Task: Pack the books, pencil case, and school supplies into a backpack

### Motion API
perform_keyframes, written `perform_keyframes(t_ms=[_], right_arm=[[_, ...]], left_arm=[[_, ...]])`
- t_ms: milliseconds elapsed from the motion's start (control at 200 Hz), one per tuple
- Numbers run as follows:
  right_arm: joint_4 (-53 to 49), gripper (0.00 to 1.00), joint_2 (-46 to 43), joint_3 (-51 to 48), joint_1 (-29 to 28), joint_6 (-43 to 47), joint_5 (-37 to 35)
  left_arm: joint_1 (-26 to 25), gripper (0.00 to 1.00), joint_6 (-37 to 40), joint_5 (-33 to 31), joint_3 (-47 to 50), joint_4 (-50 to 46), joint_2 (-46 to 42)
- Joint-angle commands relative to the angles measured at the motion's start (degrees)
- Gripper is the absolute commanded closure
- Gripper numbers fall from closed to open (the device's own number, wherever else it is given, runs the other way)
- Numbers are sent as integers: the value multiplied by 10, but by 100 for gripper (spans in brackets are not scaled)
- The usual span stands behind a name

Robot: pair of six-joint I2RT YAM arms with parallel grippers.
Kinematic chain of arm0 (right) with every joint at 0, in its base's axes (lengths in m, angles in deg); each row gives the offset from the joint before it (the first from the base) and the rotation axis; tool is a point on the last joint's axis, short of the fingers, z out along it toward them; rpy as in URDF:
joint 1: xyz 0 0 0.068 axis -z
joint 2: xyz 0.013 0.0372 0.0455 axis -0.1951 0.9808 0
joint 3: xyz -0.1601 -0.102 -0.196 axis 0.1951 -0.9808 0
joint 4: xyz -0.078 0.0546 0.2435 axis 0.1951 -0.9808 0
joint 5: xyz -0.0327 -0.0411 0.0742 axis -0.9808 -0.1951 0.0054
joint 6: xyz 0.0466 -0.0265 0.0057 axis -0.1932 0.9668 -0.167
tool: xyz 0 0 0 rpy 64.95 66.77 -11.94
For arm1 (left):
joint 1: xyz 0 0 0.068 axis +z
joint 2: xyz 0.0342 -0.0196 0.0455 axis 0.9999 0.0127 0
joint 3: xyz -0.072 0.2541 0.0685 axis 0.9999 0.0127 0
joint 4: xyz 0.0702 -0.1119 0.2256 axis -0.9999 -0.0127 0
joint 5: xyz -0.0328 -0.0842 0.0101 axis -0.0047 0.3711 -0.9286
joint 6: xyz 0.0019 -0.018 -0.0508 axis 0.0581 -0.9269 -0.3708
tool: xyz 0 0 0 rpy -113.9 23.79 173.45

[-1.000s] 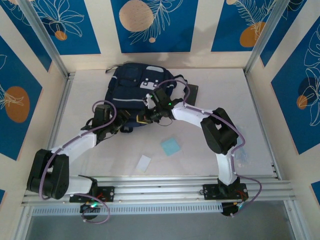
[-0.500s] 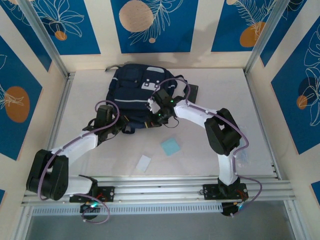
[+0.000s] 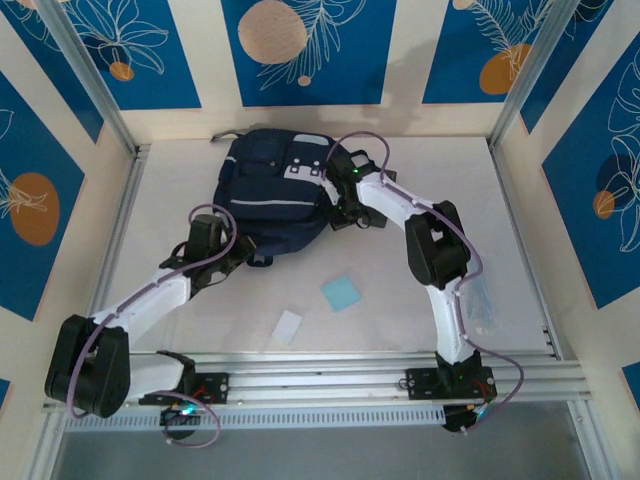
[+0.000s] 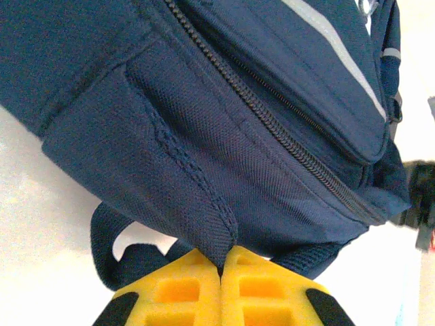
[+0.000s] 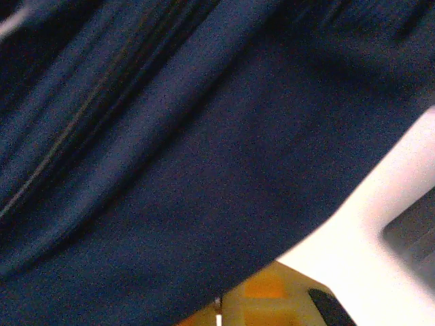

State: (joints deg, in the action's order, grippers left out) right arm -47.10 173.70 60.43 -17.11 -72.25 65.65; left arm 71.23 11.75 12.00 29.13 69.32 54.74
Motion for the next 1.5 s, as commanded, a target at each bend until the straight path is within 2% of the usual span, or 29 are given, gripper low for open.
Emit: perform_keyframes(t_ms=[0,100,225,365,450,510,630,690,745,815,870,980,1125,1225,1295,1390,1495], right_arm=[[-9,100,37,71,36,21,-139],[-4,100,55,101,40,12,-135],[4,100,50,93,41,-9,-107],[28,100,52,69,47,-27,-173],[41,100,55,68,63,-31,-176],[45,100,50,71,76,-33,-134],[62,100,31,59,83,-14,23],[69,99,29,54,74,9,51],[71,90,35,57,61,29,15],[75,66,43,63,48,48,-53],[73,51,44,64,42,52,-94],[67,36,20,45,36,28,-124],[81,28,-64,-39,23,-32,-118],[99,26,-122,-100,11,-74,-85],[113,26,-148,-130,4,-101,-56],[145,25,-169,-152,4,-140,14],[193,22,-154,-154,7,-181,103]], left_arm=[[9,100,14,-34,18,-40,-37],[8,100,13,-40,32,-48,-58],[12,100,23,-44,35,-63,-69],[24,100,27,-33,35,-69,-70],[29,100,35,-37,34,-82,-79],[32,100,41,-39,36,-86,-86],[34,100,39,-37,41,-81,-88],[33,100,31,-33,46,-68,-84],[34,100,27,-29,46,-61,-79],[34,100,25,-23,42,-56,-72],[33,100,25,-20,40,-53,-67],[34,100,21,-16,41,-40,-61],[33,81,17,-16,43,-26,-54],[33,50,17,-19,42,-20,-47],[32,35,12,-16,40,-14,-39],[29,24,4,-16,35,-7,-26],[21,18,-14,-28,37,13,-19]])
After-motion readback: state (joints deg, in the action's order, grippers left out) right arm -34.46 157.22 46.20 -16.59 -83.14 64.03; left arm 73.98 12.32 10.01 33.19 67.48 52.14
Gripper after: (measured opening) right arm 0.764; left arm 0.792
